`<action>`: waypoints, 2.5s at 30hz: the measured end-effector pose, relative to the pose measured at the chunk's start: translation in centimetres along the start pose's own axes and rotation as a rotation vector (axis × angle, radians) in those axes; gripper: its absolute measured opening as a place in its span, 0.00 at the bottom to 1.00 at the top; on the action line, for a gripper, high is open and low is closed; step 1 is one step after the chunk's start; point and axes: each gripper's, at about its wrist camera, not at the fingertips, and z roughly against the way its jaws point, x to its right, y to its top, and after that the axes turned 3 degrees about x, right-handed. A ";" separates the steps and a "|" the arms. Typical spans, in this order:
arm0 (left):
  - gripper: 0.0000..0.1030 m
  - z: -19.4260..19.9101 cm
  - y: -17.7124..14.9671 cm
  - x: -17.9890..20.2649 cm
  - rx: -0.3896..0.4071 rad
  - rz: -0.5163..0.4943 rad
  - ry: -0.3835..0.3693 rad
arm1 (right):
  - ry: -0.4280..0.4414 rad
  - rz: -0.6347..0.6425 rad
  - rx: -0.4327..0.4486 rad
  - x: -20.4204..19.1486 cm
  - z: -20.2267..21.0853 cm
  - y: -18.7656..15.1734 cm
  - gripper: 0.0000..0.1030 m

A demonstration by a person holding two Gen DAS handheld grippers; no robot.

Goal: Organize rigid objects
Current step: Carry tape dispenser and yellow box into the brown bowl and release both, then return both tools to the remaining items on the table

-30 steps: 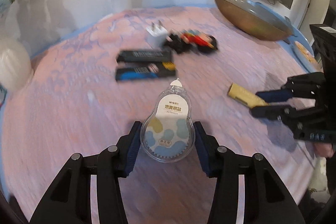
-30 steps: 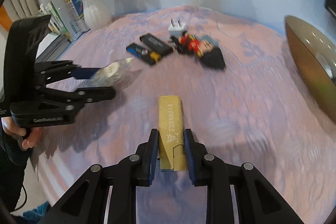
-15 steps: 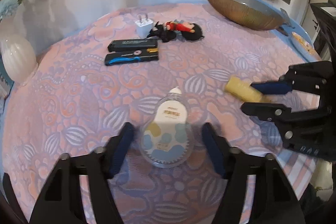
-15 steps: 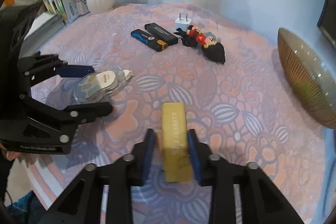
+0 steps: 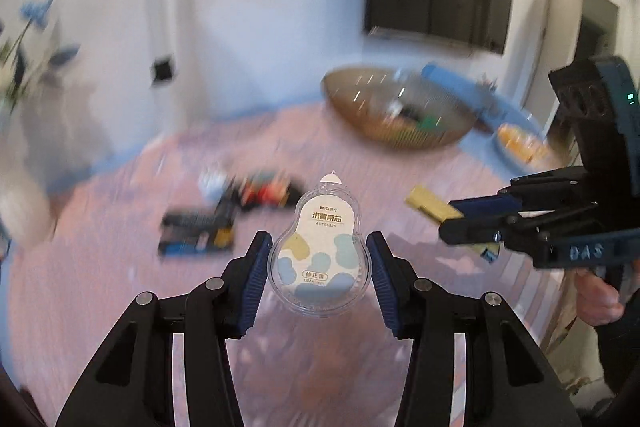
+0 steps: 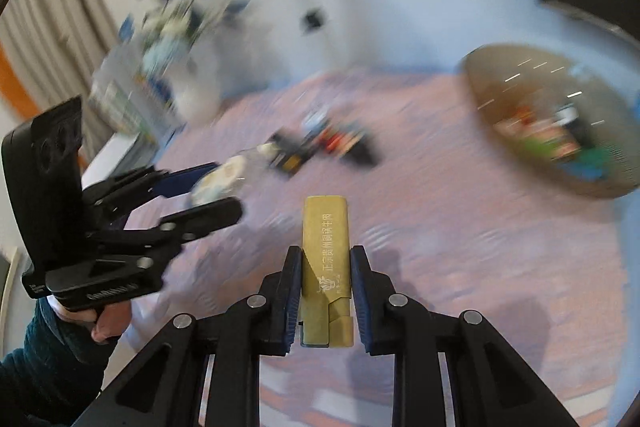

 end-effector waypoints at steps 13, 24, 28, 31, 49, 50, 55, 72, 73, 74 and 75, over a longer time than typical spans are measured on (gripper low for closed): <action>0.44 -10.4 14.6 5.5 0.059 0.065 -0.152 | -0.405 -0.349 0.164 15.8 6.8 8.6 0.23; 0.83 -13.9 14.5 7.2 0.086 0.056 -0.146 | -0.469 -0.460 0.103 20.0 3.0 8.1 0.28; 0.83 -10.6 13.9 5.2 0.116 0.097 -0.134 | -0.474 -0.443 0.110 19.1 3.6 7.3 0.28; 0.83 -7.6 13.0 3.4 0.146 0.133 -0.114 | -0.436 -0.399 0.111 16.8 3.9 7.5 0.28; 0.90 1.9 -4.4 -8.1 0.072 0.377 0.190 | -0.260 0.039 0.033 -1.5 -6.3 1.5 0.58; 0.90 1.5 -5.4 -8.5 0.053 0.381 0.209 | -0.257 0.052 0.030 -1.7 -6.8 1.0 0.58; 0.90 -0.3 -8.4 -10.4 -0.009 0.438 0.230 | -0.227 0.062 0.008 -1.8 -9.0 -0.7 0.58; 0.90 -0.9 -8.8 -9.8 -0.059 0.411 0.255 | -0.227 -0.012 -0.050 -0.1 -10.6 -1.4 0.58; 0.90 -1.1 -8.6 -9.4 -0.086 0.384 0.275 | -0.237 -0.020 -0.084 0.0 -10.6 -1.2 0.58; 0.90 -1.0 -8.3 -8.9 -0.099 0.356 0.294 | -0.239 -0.030 -0.107 0.0 -10.5 -1.0 0.58; 0.90 -0.8 -7.8 -8.3 -0.102 0.323 0.310 | -0.233 -0.047 -0.116 0.2 -9.6 -0.2 0.58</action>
